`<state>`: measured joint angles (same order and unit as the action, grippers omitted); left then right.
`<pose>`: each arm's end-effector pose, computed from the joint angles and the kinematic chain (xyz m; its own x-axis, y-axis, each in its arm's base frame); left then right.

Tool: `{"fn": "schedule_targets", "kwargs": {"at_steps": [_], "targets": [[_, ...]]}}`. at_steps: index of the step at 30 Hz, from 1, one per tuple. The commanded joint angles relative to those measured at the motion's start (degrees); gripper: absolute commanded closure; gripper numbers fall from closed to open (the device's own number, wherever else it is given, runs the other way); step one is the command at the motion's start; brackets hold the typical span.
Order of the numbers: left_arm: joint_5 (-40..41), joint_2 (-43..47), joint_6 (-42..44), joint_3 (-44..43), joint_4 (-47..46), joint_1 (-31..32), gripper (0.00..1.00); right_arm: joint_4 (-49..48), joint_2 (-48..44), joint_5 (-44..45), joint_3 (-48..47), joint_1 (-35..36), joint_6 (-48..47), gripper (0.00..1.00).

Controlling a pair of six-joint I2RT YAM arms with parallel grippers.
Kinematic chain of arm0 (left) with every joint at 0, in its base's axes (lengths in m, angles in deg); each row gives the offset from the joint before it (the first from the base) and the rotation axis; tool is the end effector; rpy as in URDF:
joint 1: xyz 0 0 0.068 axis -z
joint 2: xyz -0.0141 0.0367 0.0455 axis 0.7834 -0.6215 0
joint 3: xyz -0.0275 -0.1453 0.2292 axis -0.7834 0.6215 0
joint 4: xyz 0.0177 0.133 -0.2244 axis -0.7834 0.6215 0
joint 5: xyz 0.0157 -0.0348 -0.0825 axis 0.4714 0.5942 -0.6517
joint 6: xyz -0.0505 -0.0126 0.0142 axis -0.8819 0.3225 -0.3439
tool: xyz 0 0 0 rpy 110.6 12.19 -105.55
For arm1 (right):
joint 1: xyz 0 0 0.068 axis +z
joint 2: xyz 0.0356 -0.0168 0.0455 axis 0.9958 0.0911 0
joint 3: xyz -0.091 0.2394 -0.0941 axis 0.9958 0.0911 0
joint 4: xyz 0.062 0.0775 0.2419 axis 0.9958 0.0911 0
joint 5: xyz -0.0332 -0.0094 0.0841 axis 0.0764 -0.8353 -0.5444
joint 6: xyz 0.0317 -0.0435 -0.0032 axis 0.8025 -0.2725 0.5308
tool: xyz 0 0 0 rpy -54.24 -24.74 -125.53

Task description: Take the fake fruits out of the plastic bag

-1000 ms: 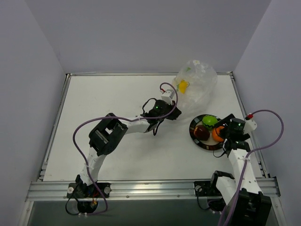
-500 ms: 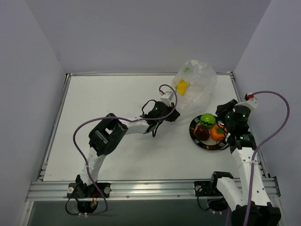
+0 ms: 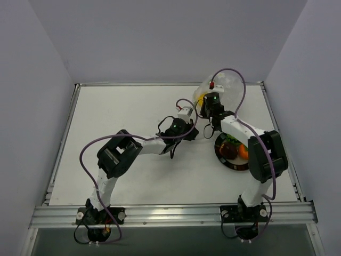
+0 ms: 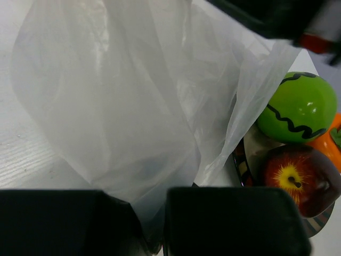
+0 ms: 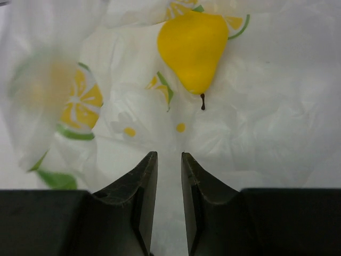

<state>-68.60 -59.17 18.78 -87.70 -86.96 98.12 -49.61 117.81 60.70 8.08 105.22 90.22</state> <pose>0.3164 -0.3390 0.1725 -0.6278 -0.2316 -0.7431 0.5074 0.6023 -0.6163 0.3701 0.1315 0.2557 -0.3567 0.2379 -0.9034 -0.0699 0.9575 0.2797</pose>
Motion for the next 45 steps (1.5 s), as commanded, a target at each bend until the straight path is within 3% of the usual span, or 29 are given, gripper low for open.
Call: {"fn": "schedule_targets", "kwargs": {"at_steps": [1, 5, 8, 13, 21, 26, 32, 33, 35, 36, 38, 39, 41, 45], "targets": [[1.26, 3.95, -0.32, -1.22, -0.16, -0.31, 0.98, -6.12, 3.70, 6.48, -5.51, -1.46, -1.16, 0.79], [1.43, 4.12, -0.15, -1.40, 0.45, -0.49, 0.97, -9.99, 8.97, 3.43, -6.39, -4.44, 1.38, 0.78], [1.26, 3.86, -0.06, -1.66, 0.98, -0.40, 0.98, -12.10, 13.18, 2.00, -7.79, -6.21, 2.80, 0.70], [0.55, 3.25, -0.15, -2.19, 1.42, -0.31, 0.98, -16.84, 17.50, -1.25, -10.87, -8.23, 5.26, 0.29], [0.90, 3.68, 0.73, -2.54, 3.18, -0.31, 0.98, -16.85, 25.24, -6.26, -17.11, -9.02, 6.22, 0.07], [0.55, 3.16, 1.00, -2.81, 3.62, -0.23, 0.98, -18.52, 28.40, -10.91, -19.74, -9.02, 7.46, 0.00], [0.38, 3.42, 1.61, -2.98, 4.14, -0.31, 0.98, -17.56, 34.90, -13.12, -26.77, -10.25, 6.93, 0.02], [0.46, 3.42, 1.70, -2.98, 4.23, -0.31, 0.97, -17.81, 35.09, -13.12, -27.74, -10.34, 6.50, 0.10], [0.46, 3.33, 1.96, -2.98, 4.41, -0.40, 0.98, -18.34, 35.18, -13.21, -28.27, -10.34, 5.62, 0.16], [0.46, 3.33, 1.96, -3.07, 4.41, -0.40, 0.98, -18.60, 35.09, -13.99, -28.71, -10.34, 4.66, 0.32], [0.38, 2.98, 2.05, -3.33, 4.50, -0.40, 0.98, -18.43, 34.13, -14.52, -28.72, -10.34, 3.86, 0.53], [0.46, 2.98, 1.96, -3.51, 4.58, -0.40, 0.98, -18.52, 33.25, -14.96, -28.19, -10.34, 3.51, 0.60], [0.90, 3.16, 2.14, -3.95, 4.76, -0.49, 0.98, -19.13, 29.22, -15.23, -24.51, -10.08, 3.42, 0.67], [2.48, 3.07, 3.01, -6.22, 5.64, -0.49, 0.98, -17.92, 21.30, -15.14, -17.30, -9.90, 3.06, 0.67]]}}
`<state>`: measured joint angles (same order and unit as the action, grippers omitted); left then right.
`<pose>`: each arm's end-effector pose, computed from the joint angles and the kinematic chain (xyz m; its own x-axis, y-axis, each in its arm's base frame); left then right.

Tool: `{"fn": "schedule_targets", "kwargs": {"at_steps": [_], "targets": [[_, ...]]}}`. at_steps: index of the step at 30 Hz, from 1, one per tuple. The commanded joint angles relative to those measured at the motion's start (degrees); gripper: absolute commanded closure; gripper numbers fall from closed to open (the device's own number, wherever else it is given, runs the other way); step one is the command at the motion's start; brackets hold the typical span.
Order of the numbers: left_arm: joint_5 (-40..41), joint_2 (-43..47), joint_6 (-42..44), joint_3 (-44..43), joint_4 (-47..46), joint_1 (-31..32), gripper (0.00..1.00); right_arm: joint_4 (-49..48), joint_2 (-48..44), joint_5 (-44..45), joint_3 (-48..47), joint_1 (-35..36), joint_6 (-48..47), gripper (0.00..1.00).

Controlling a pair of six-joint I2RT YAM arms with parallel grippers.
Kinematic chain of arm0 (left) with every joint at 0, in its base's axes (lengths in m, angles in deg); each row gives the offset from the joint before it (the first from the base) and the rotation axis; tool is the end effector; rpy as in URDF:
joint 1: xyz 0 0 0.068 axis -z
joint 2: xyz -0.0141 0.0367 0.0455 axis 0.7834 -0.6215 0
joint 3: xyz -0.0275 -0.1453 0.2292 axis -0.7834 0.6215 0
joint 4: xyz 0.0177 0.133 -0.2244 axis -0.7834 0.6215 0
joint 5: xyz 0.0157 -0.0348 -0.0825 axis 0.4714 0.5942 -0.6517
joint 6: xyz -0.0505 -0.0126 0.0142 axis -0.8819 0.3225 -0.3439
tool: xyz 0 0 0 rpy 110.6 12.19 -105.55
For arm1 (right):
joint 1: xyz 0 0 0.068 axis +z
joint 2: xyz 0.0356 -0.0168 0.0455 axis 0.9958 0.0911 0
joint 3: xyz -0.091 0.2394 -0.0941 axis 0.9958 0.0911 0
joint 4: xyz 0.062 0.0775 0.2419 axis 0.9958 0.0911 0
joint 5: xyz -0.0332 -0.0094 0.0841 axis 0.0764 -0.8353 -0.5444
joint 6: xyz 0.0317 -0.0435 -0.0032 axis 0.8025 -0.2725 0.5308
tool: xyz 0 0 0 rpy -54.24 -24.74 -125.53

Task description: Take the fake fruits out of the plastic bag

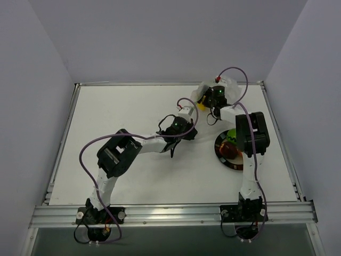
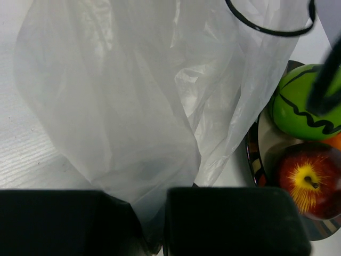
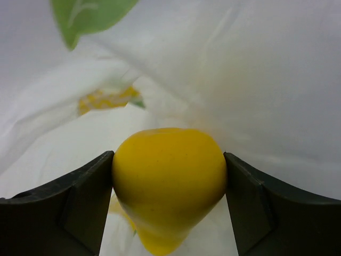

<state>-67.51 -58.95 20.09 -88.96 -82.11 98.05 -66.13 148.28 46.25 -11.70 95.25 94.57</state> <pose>0.3179 -0.3388 0.1723 -0.6394 -0.1951 -0.7437 0.4878 0.6448 -0.5885 0.4961 0.0946 0.1712 -0.3153 0.3703 -0.8737 -0.1357 0.8937 0.4277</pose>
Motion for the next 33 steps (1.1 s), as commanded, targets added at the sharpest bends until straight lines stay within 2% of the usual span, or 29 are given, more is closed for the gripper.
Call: {"fn": "schedule_targets", "kwargs": {"at_steps": [1, 5, 10, 15, 18, 19, 23, 27, 28, 33], "targets": [[1.65, 2.68, 2.05, -5.66, 1.48, -0.42, 0.98, -0.68, -11.96, -0.87, 3.71, 0.07, -1.28, 0.66], [2.36, 1.97, 1.71, -7.86, 1.58, -0.69, 0.98, 3.36, -18.31, -2.18, 11.26, 0.33, -0.76, 0.66], [3.24, 1.88, 1.09, -8.57, 0.96, -0.69, 0.98, 0.47, -28.23, -0.70, 19.80, 1.12, 0.12, 0.65], [2.98, 1.97, 0.56, -9.09, 0.96, -0.78, 0.98, 4.93, -32.91, 15.36, 22.18, 4.45, -1.99, 0.65], [2.80, 2.32, 0.39, -9.10, 1.05, -0.86, 0.98, 6.53, -36.67, 31.24, 24.45, 8.50, -3.48, 0.66], [2.63, 2.24, 0.74, -9.10, 1.22, -0.78, 0.98, 6.44, -37.65, 31.65, 25.25, 8.76, -3.13, 0.67], [2.19, 1.01, 1.62, -10.85, 2.37, -1.04, 0.98, 3.81, -43.27, 29.54, 27.71, 8.51, -3.22, 0.67], [1.57, -0.31, 0.57, -10.07, 0.88, -1.04, 0.98, 7.58, -43.29, 32.53, 23.16, 6.93, -5.41, 0.66], [1.40, -0.31, 0.48, -9.80, 0.35, -0.95, 0.98, 8.19, -42.67, 26.52, 20.97, 6.14, -5.50, 0.66], [0.52, -0.40, 0.65, -9.54, 0.17, -1.04, 0.98, 9.87, -37.15, 9.97, 16.65, 2.97, -2.79, 0.65]]}}
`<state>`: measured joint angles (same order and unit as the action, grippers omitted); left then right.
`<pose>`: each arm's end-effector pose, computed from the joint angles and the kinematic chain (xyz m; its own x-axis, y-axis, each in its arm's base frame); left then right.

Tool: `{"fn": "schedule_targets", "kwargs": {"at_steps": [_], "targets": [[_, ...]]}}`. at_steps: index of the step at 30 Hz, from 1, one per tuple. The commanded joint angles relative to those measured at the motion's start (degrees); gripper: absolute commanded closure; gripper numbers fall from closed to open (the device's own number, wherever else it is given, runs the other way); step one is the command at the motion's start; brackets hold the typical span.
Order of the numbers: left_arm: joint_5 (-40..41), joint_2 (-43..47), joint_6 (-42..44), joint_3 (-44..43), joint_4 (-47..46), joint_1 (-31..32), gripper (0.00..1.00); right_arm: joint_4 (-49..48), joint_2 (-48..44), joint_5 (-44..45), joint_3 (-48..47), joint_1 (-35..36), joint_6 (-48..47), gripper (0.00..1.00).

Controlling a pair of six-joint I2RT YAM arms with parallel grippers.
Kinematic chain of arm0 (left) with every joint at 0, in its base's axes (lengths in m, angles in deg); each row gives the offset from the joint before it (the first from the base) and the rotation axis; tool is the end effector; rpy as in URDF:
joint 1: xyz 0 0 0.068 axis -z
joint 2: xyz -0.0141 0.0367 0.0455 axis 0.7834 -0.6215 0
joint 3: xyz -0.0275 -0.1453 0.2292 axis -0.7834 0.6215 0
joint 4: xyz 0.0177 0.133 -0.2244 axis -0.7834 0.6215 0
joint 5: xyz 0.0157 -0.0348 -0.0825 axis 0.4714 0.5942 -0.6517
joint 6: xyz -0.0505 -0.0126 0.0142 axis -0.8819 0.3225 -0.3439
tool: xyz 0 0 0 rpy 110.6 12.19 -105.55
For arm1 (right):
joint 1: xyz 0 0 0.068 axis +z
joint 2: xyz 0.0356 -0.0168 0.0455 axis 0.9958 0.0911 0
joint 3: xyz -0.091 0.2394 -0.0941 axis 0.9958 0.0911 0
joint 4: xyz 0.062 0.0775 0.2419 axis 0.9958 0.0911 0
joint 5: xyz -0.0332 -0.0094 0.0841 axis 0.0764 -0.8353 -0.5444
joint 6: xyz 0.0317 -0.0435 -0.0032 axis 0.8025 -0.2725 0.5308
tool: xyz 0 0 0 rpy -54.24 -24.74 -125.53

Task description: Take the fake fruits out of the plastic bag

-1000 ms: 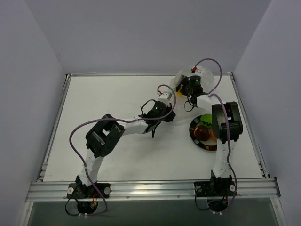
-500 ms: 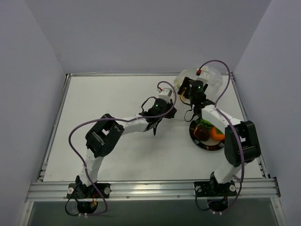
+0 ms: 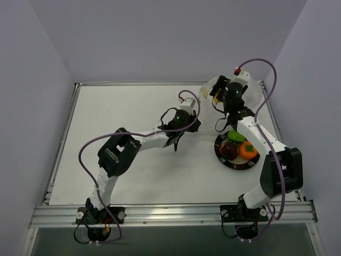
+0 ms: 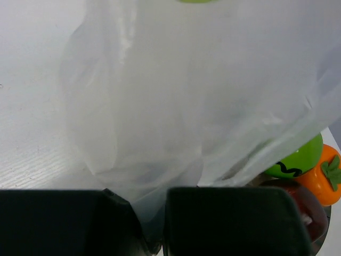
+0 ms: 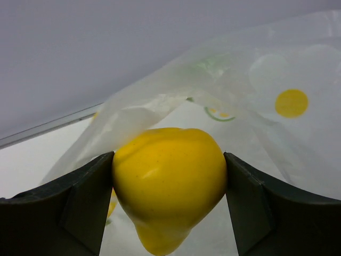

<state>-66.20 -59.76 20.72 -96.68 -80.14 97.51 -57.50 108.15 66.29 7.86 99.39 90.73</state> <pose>0.3361 -0.3502 0.2060 -0.5780 -0.2512 -0.7764 0.5122 0.6290 -0.5848 0.3550 0.0828 0.3326 -0.0177 0.3549 -0.9347 0.0241 0.9347 0.3545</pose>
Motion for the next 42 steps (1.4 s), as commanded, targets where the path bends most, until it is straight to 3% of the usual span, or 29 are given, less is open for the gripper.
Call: {"fn": "schedule_targets", "kwargs": {"at_steps": [1, 5, 11, 18, 26, 29, 30, 34, 42], "targets": [[-1.23, 0.41, 0.02, -1.82, -1.88, -0.67, 0.98, 1.24, 3.43, -11.32, -3.01, -1.08, 2.29, 0.64], [-1.41, -0.21, 0.10, -3.13, -1.54, -1.20, 0.98, 0.01, 2.48, -12.38, -0.21, -0.90, 4.58, 0.65], [-1.76, -3.28, -0.68, -10.16, 0.84, -2.34, 0.98, -1.76, -3.32, -25.12, 2.09, -0.90, 6.69, 0.65], [0.43, -2.94, -0.60, -12.02, 1.01, -2.78, 0.98, 3.59, -16.04, -30.23, 9.11, 0.59, 6.70, 0.65], [0.26, -1.61, -0.60, -11.58, -0.04, -4.45, 0.98, 16.34, -34.93, -19.53, 25.62, 0.86, 7.66, 0.64], [-0.09, -1.44, -0.60, -11.23, -0.83, -4.45, 0.98, 26.35, -41.70, -13.04, 27.40, 0.95, 8.10, 0.64], [-0.35, -1.44, -0.60, -11.14, -1.00, -4.36, 0.97, 32.29, -43.04, -11.09, 27.23, 0.95, 8.19, 0.64], [-0.80, -1.35, -0.69, -10.61, -1.62, -4.18, 0.98, 41.12, -44.73, -7.48, 26.09, 2.09, 15.73, 0.64], [-0.80, 0.50, -0.42, -7.01, -5.31, -4.10, 0.98, 50.36, -49.83, 3.34, 28.98, 2.26, 27.86, 0.62]]}}
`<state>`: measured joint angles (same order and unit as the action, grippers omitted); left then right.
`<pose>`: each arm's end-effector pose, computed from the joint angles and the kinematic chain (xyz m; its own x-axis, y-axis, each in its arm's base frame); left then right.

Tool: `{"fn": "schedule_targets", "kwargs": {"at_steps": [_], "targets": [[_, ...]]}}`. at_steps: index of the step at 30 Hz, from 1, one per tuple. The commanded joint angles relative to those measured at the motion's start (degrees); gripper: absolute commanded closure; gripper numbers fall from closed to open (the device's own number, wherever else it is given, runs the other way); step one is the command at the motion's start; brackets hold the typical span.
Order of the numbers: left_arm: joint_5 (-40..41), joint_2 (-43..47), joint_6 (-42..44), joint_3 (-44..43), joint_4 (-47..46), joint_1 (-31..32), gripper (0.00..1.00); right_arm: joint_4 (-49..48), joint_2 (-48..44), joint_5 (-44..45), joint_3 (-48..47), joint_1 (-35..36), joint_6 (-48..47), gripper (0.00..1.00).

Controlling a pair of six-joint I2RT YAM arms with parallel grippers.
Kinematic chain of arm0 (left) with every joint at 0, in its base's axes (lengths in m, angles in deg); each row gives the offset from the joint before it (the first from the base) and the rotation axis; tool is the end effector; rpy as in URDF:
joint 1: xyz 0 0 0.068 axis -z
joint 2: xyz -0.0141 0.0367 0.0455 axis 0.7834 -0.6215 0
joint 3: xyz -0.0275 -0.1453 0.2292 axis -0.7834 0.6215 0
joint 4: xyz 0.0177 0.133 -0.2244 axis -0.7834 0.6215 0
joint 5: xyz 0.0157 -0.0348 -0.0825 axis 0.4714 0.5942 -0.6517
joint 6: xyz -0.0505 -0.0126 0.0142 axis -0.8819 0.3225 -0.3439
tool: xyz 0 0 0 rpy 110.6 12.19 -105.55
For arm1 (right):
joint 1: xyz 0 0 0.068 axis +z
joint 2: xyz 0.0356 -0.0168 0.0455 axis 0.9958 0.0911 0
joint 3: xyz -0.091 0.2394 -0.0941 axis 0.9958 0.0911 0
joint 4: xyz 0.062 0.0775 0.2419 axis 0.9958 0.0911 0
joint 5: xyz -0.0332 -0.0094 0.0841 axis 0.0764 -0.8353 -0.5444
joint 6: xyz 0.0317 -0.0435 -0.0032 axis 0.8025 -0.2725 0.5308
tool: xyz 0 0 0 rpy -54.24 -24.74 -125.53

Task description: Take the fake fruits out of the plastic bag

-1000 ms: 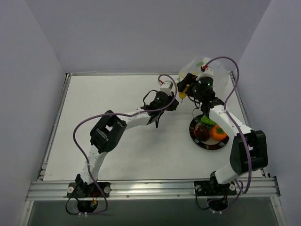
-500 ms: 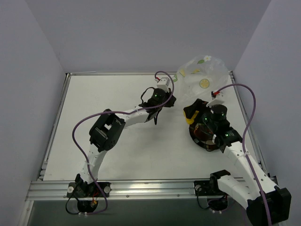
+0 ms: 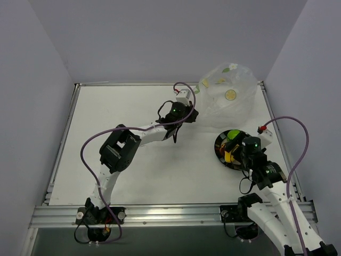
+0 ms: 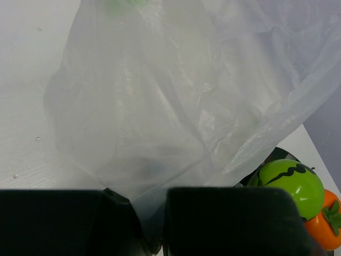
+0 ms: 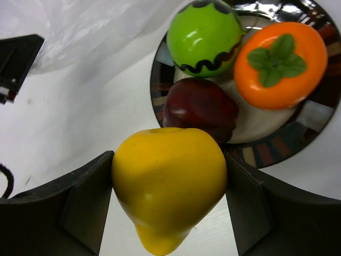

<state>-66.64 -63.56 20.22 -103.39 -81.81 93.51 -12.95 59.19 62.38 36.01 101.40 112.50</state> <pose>0.3758 -0.3407 0.2170 -0.5200 -0.3351 -0.7857 0.5018 0.6245 -0.5985 0.1541 0.0386 0.2800 -0.3709 0.5856 -0.7208 0.2010 0.8084 0.5533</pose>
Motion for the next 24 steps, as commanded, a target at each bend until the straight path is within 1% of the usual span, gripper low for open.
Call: {"fn": "schedule_targets", "kwargs": {"at_steps": [1, 4, 7, 8, 11, 16, 24], "targets": [[-0.36, 4.30, 0.08, -0.30, -4.35, -0.10, 0.98, 6.00, 0.62, 7.26, 1.35, 0.25, 6.63, 0.61], [-0.27, 3.69, -0.09, -0.56, -5.67, -0.01, 0.98, 6.35, 4.39, 7.08, 2.85, 0.34, 10.74, 0.62], [-0.53, 2.98, -0.10, -1.35, -6.11, -0.10, 0.98, 5.91, 5.72, 8.74, 3.82, 0.25, 14.27, 0.62], [-0.62, 2.72, -0.18, -1.70, -6.11, -0.10, 0.98, 6.00, 6.08, 11.54, 3.99, 0.25, 14.54, 0.62], [-2.03, 2.45, -1.50, -1.97, -6.99, -0.36, 0.98, 5.91, 6.87, 14.72, 4.00, 0.08, 15.07, 0.62], [-2.64, 2.45, -1.94, -0.56, -8.48, -0.45, 0.98, 5.12, 8.89, 16.75, 4.17, 0.08, 15.34, 0.61], [-3.44, 2.28, -2.56, -0.12, -9.36, -0.45, 0.98, 0.20, 12.58, 18.15, 5.31, -0.01, 15.24, 0.57]]}}
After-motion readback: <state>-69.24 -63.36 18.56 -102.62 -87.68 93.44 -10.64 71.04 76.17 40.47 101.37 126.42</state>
